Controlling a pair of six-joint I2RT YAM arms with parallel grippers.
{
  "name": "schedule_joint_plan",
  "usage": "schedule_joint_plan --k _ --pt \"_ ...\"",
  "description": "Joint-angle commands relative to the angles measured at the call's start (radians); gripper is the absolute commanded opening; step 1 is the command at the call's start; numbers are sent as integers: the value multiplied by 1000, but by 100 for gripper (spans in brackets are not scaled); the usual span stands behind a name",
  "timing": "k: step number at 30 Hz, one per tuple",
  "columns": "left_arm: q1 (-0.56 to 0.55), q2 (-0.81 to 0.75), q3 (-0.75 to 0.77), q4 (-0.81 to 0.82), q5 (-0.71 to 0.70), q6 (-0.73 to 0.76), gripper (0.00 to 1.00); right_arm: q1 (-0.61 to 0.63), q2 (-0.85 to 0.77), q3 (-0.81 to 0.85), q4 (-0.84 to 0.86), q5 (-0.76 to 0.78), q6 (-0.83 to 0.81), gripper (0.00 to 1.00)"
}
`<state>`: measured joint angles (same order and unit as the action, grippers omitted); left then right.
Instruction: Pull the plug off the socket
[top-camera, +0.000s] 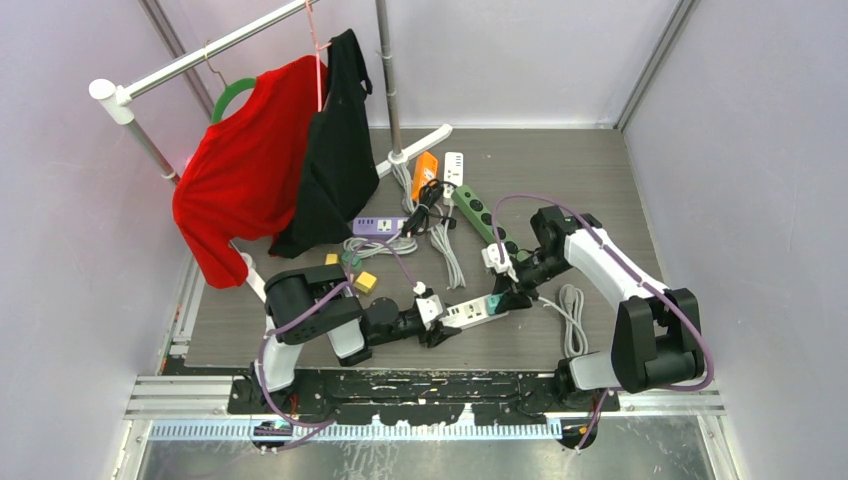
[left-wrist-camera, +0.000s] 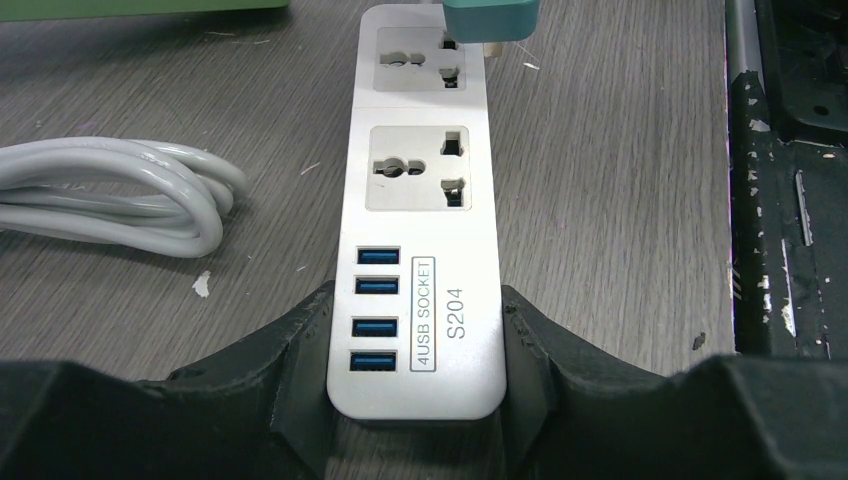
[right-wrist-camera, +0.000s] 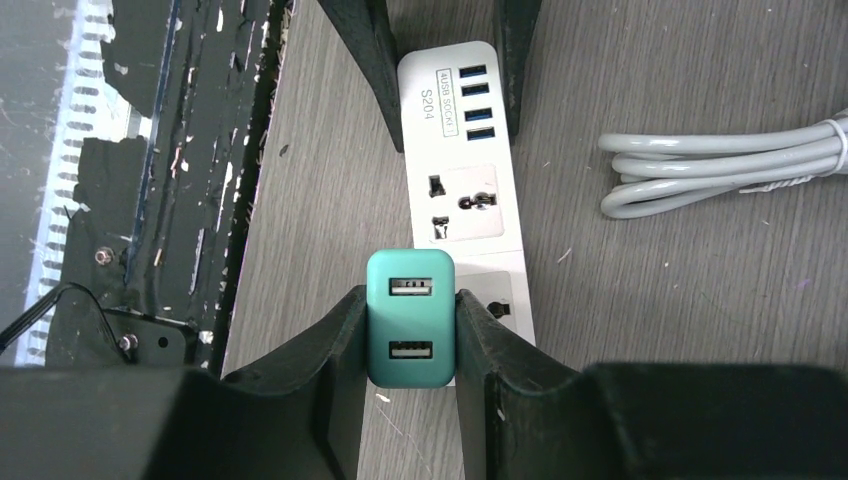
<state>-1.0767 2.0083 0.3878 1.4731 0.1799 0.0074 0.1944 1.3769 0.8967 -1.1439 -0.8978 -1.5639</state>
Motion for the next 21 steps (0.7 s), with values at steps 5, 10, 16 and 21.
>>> schedule_joint_plan --k 5,10,16,21 --pt "7 -35 -20 -90 -13 -32 56 4 -8 68 32 -94 182 2" --pt "8 -110 -9 -195 -39 -140 78 5 18 101 48 -121 308 2" --pt "6 -307 -6 -392 -73 -253 89 5 60 150 88 -154 520 2" --pt "8 -529 110 -849 -83 -352 91 5 69 171 182 -150 756 2"
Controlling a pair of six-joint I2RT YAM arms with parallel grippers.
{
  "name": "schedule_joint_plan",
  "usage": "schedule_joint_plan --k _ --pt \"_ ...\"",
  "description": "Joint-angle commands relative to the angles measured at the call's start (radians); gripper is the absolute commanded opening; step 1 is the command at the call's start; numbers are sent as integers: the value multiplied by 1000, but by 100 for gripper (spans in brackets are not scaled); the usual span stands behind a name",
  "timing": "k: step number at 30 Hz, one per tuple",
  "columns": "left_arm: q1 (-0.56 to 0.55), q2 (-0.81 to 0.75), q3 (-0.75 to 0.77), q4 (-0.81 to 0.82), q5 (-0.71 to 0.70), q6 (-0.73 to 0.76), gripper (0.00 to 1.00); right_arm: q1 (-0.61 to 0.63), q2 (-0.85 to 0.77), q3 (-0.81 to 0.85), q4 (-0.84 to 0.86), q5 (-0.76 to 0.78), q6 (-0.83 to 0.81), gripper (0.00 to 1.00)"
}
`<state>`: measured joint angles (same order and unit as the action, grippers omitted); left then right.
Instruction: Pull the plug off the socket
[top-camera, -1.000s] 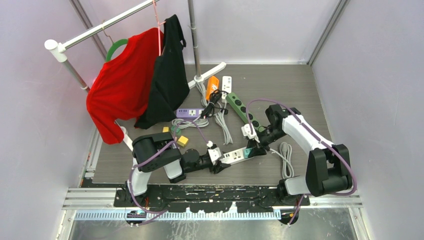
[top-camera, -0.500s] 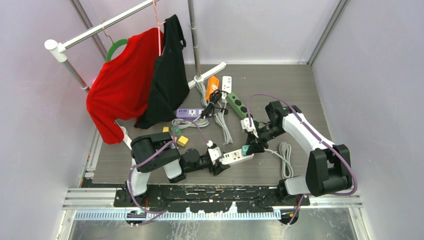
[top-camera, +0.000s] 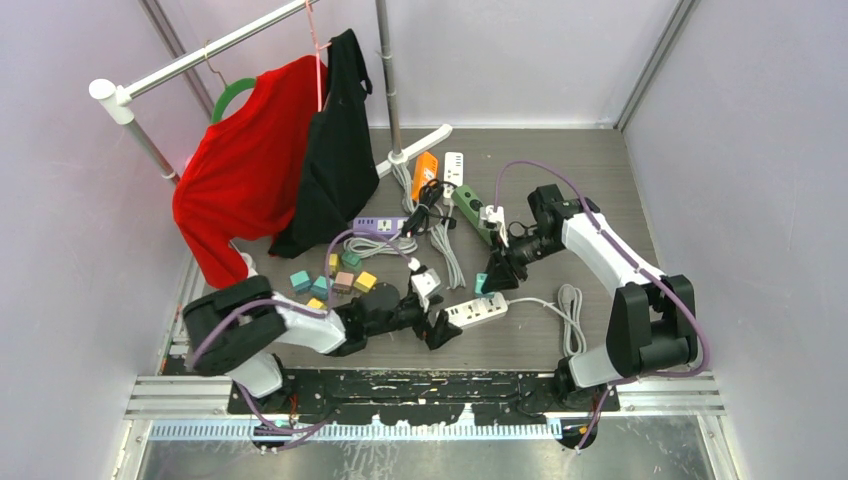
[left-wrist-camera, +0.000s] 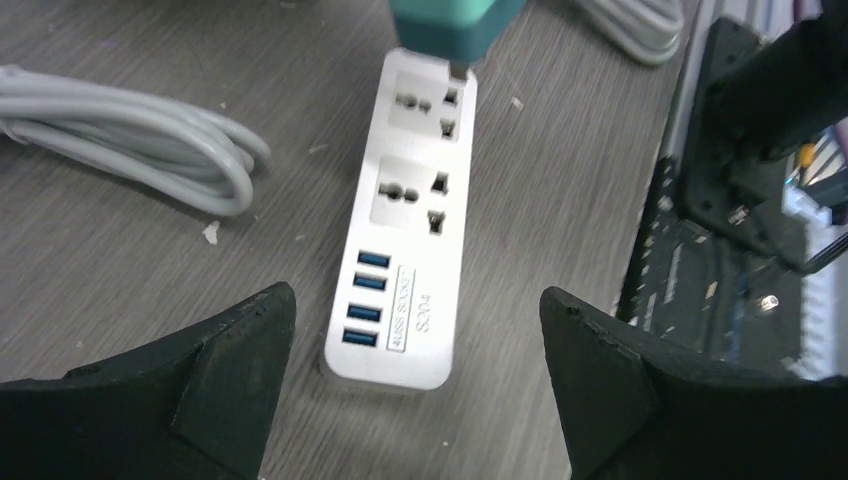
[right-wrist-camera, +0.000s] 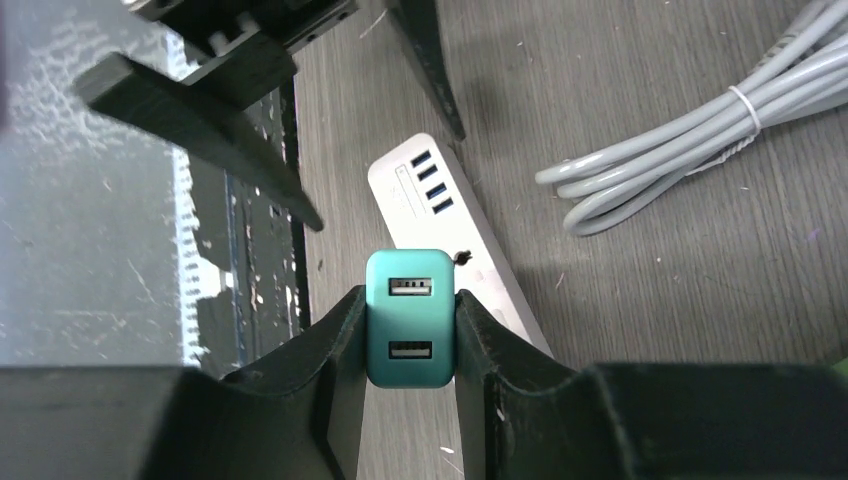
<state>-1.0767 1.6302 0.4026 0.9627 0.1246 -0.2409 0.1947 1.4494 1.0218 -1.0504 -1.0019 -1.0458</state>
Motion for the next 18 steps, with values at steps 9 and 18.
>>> schedule_joint_plan --k 9,18 --pt "7 -348 223 -671 -94 -275 89 5 25 62 190 -38 525 7" --pt "-38 -299 407 -872 -327 -476 81 6 57 59 236 -47 629 10"
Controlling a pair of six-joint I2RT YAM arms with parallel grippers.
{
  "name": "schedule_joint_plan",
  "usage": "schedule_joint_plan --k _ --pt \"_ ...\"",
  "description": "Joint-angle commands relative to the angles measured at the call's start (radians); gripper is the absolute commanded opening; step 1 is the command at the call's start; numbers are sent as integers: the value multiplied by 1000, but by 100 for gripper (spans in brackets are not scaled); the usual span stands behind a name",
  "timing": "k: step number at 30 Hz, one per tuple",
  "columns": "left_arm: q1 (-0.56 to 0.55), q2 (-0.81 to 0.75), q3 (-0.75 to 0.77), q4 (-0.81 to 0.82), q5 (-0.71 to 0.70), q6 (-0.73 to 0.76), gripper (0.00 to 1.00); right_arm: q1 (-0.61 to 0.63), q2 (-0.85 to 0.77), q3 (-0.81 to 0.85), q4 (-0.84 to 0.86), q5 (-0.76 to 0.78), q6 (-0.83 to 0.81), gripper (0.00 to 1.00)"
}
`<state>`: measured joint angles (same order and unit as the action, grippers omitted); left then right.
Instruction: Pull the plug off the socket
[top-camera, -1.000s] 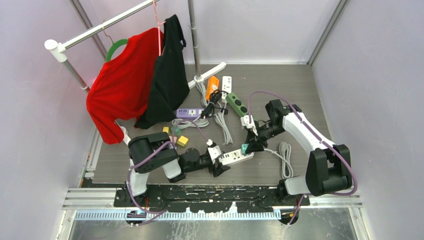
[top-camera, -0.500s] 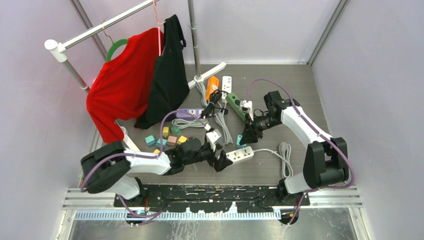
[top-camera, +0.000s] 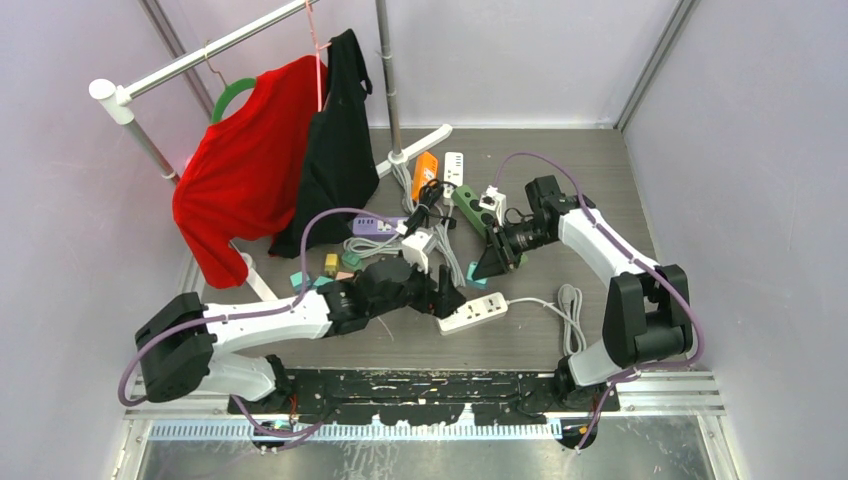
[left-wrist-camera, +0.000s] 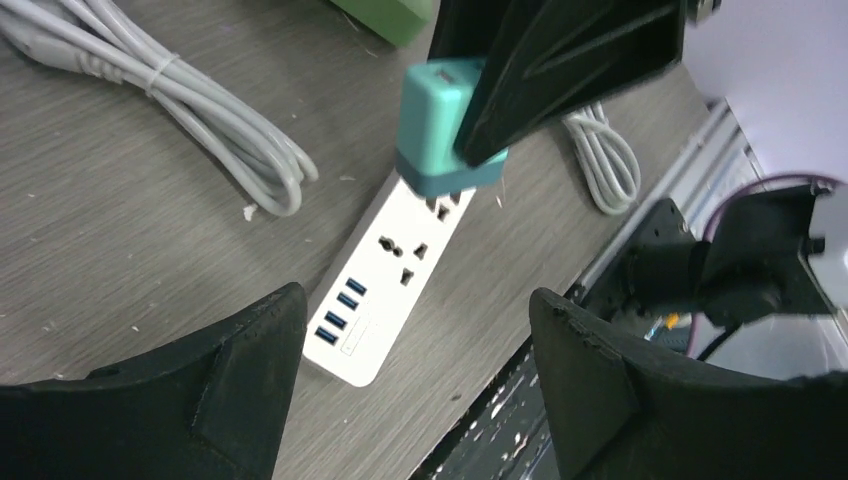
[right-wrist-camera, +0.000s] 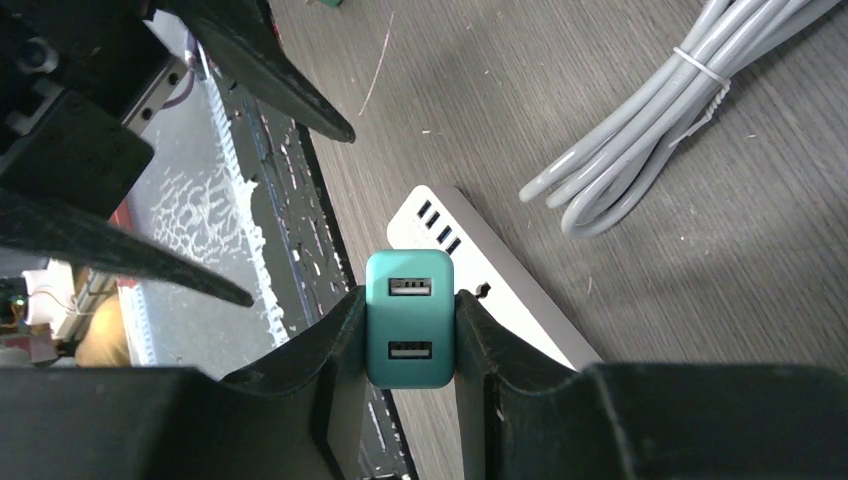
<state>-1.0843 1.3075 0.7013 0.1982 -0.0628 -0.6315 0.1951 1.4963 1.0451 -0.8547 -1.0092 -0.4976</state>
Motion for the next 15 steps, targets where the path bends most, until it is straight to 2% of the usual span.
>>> schedule_joint_plan --k 1,15 --pt "-43 37 131 -130 -172 -81 81 6 13 36 43 -39 86 10" --pt "-133 293 432 -336 -452 -58 76 7 25 28 67 -33 121 12"
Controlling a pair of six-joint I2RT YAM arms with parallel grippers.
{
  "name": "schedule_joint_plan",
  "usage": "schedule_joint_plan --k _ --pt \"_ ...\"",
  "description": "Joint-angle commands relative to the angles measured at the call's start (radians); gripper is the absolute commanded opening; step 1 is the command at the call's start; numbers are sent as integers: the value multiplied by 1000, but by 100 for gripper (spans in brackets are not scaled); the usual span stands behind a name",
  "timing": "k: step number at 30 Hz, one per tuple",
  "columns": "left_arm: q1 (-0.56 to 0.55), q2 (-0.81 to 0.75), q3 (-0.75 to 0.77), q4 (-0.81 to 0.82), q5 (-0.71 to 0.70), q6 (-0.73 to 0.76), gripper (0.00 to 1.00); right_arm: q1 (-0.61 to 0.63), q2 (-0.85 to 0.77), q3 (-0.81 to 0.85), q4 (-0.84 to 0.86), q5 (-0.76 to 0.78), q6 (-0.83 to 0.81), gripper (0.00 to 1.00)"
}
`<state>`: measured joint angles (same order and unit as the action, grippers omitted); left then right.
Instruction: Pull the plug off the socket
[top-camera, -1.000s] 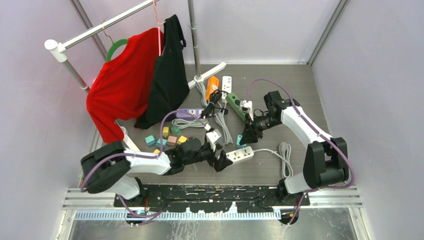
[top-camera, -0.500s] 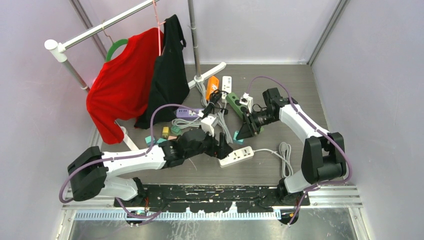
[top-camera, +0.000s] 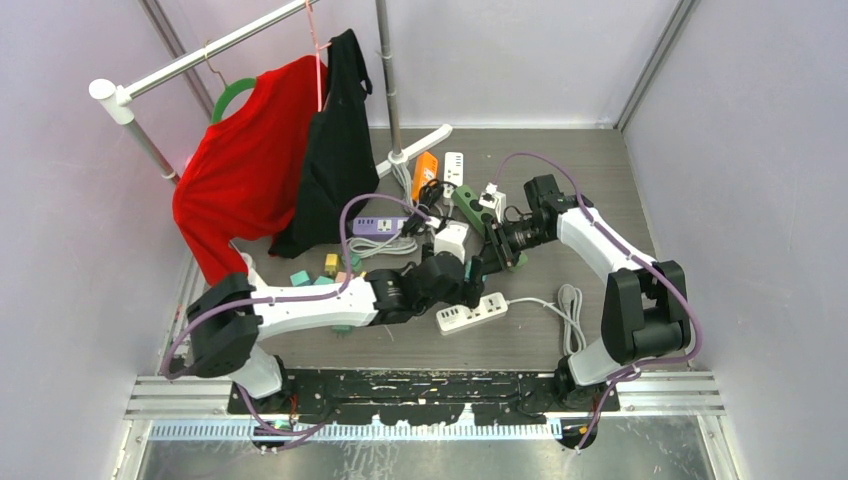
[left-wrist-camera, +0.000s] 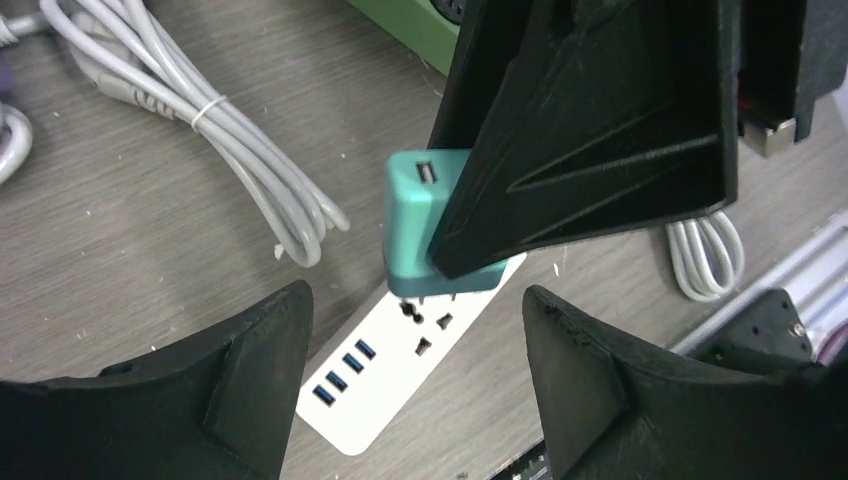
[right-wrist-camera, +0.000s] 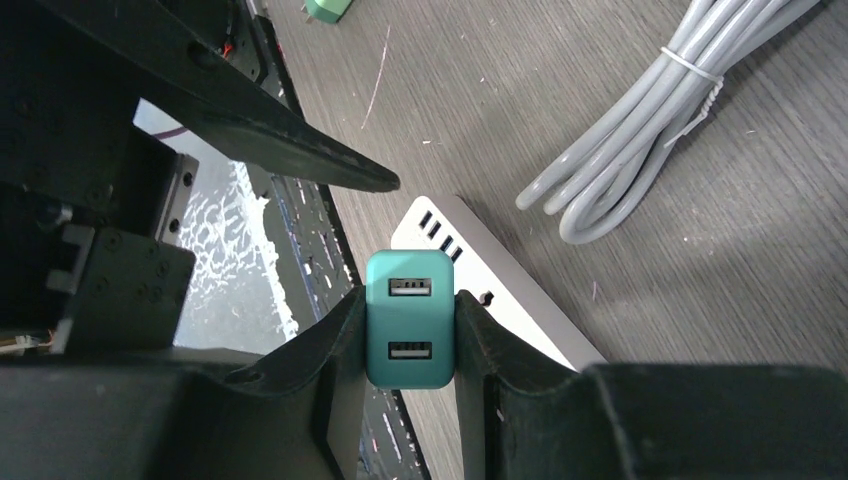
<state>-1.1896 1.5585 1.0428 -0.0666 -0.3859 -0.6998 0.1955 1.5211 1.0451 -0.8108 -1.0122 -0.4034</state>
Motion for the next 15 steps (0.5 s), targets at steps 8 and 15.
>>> schedule_joint_plan --k 8,15 --pt "-40 175 221 -135 -222 51 67 12 8 26 25 -34 32 13" --pt "-39 214 251 -159 -251 77 27 15 16 26 25 -32 35 15"
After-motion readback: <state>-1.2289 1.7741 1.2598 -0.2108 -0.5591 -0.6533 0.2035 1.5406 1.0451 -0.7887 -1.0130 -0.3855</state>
